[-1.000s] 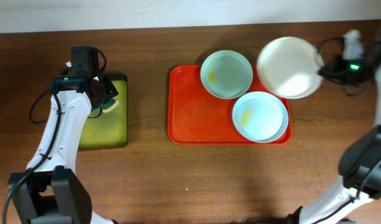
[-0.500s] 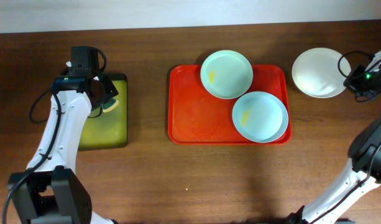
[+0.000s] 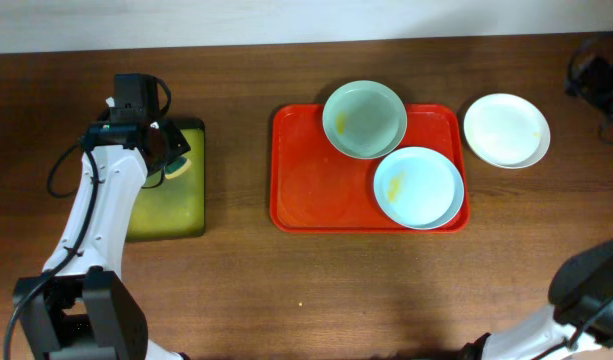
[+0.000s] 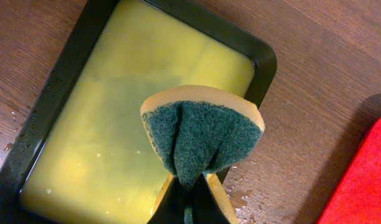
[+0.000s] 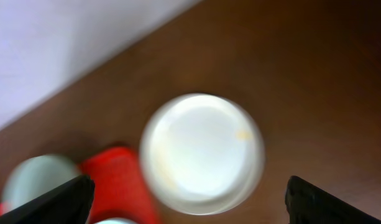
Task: Clean dirty plates on tray and stack at the side
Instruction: 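Move the right gripper to grip the pale green plate rim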
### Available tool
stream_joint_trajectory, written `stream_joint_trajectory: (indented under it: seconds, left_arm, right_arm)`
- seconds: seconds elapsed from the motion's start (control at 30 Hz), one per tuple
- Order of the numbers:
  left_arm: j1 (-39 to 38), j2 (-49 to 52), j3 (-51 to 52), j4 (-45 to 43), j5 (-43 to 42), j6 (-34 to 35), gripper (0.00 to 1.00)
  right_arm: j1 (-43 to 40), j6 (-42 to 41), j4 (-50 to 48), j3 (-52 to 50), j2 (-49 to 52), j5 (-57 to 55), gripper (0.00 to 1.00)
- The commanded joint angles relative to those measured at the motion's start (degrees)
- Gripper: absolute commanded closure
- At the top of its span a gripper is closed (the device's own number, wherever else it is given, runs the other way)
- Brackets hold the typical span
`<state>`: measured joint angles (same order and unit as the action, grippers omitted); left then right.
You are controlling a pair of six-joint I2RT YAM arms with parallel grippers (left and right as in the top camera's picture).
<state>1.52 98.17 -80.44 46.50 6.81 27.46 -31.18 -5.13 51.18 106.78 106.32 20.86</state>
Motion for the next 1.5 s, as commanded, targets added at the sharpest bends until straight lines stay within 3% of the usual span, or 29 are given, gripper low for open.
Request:
stream_joint_trajectory:
  seconds: [0.0, 0.1, 0.2, 0.3, 0.5, 0.6, 0.7, 0.87, 1.0, 1.17, 1.2, 1.23, 1.3, 1.37, 1.47]
  left_arm:
    - [-0.02, -0.63, 0.15, -0.20, -0.22, -0.52, 1.00]
    - [-0.02, -0.63, 0.15, -0.20, -0.22, -0.52, 1.00]
    - [-0.02, -0.63, 0.15, -0.20, -0.22, -0.52, 1.00]
    - [-0.02, -0.63, 0.15, -0.20, -0.22, -0.50, 1.00]
    - [-0.02, -0.63, 0.17, -0.26, -1.07, -0.52, 1.00]
    - [-0.02, -0.63, 0.17, -0.37, -1.07, -0.52, 1.00]
    - [-0.02, -0.63, 0.17, -0.37, -1.07, -0.52, 1.00]
    - [-0.02, -0.63, 0.17, -0.81, -1.07, -0.52, 1.00]
    - [-0.02, -0.63, 0.17, -0.79, -1.07, -0.52, 1.00]
    - [-0.02, -0.63, 0.17, -0.79, -1.07, -0.52, 1.00]
    - [-0.02, -0.63, 0.17, -0.79, -1.07, -0.52, 1.00]
    - [-0.02, -0.63, 0.17, -0.79, -1.07, -0.52, 1.00]
    - [-0.02, -0.63, 0.17, -0.79, -1.07, -0.52, 1.00]
    - [-0.02, -0.63, 0.37, -0.81, -1.07, -0.55, 1.00]
    - [-0.02, -0.63, 1.57, -1.88, -1.07, -0.52, 1.00]
  right_arm:
    - [8.15, -0.28, 1.55, -0.26, 0.28, 14.12, 0.01]
    - [19.93, -0.33, 1.33, -0.50, 4.37, 2.47, 0.01]
    - [28.50, -5.05, 0.22, -0.50, 10.14, -13.22, 0.09]
    - [34.07, -2.62, -6.10, -0.50, 17.31, -15.58, 0.14]
    - [35.30, -1.79, -13.33, -0.50, 26.97, -18.14, 0.25]
    - [35.30, -1.53, -13.27, -0.50, 28.20, -18.10, 0.51]
    - [35.36, -1.55, -12.41, -0.48, 28.52, -16.98, 0.96]
    - [35.63, -1.57, -6.56, 0.24, 27.41, 0.28, 0.96]
    - [37.92, -1.57, 5.51, 0.33, 25.38, 1.01, 0.96]
    - [42.93, 0.26, 10.78, 0.26, 25.40, -3.32, 0.95]
    - [43.87, 0.11, 10.73, 0.26, 25.40, -6.47, 0.85]
    - [44.78, 0.13, 10.01, 0.26, 25.40, -8.76, 0.63]
    - [45.44, 0.15, 6.97, 0.26, 25.42, -9.53, 0.55]
    - [45.46, 0.22, 4.02, 0.26, 25.88, -9.57, 0.55]
    - [45.46, 0.39, 2.36, -0.68, 27.43, -9.55, 0.73]
